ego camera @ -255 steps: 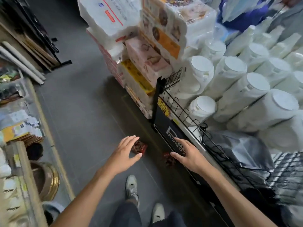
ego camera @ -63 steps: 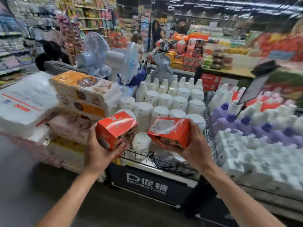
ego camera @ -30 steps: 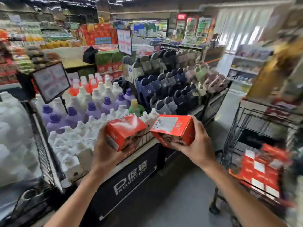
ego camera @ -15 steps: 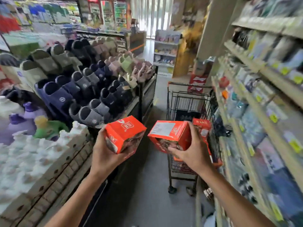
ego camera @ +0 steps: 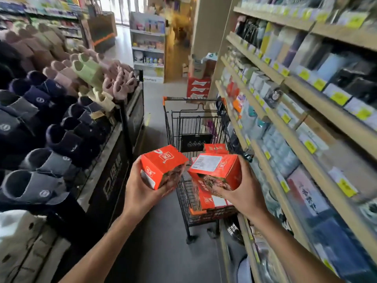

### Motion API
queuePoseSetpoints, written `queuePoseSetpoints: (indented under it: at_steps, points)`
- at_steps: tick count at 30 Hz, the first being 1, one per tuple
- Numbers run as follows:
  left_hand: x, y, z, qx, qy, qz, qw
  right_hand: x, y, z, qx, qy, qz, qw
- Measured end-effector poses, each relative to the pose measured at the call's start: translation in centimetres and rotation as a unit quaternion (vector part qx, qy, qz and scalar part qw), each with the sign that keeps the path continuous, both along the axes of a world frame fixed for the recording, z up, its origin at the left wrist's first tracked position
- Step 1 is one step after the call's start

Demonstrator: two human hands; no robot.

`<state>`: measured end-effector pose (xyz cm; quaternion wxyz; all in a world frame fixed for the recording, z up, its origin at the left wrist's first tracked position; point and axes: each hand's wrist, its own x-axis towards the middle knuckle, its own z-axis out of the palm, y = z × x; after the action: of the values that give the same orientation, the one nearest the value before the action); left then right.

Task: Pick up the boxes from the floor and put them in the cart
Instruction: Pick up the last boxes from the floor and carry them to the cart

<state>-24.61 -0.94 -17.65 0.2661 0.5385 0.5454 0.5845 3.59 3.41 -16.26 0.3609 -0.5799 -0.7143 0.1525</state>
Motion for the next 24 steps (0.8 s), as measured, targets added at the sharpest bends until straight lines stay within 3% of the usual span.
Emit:
queuePoseSetpoints:
  at_steps: [12, 24]
  points:
    - [4.1, 16.1, -4.3, -0.038, 0.028, -0.075, 0.996, 5.3, 11.5, -4.7, -0.062, 0.022, -0.097, 0.993]
    - [11.5, 32.7, -7.9, -0.108, 0.011, -0.039, 0.993, 11.7, 29.0, -11.0, -0.115, 0.031, -0.145, 0.982]
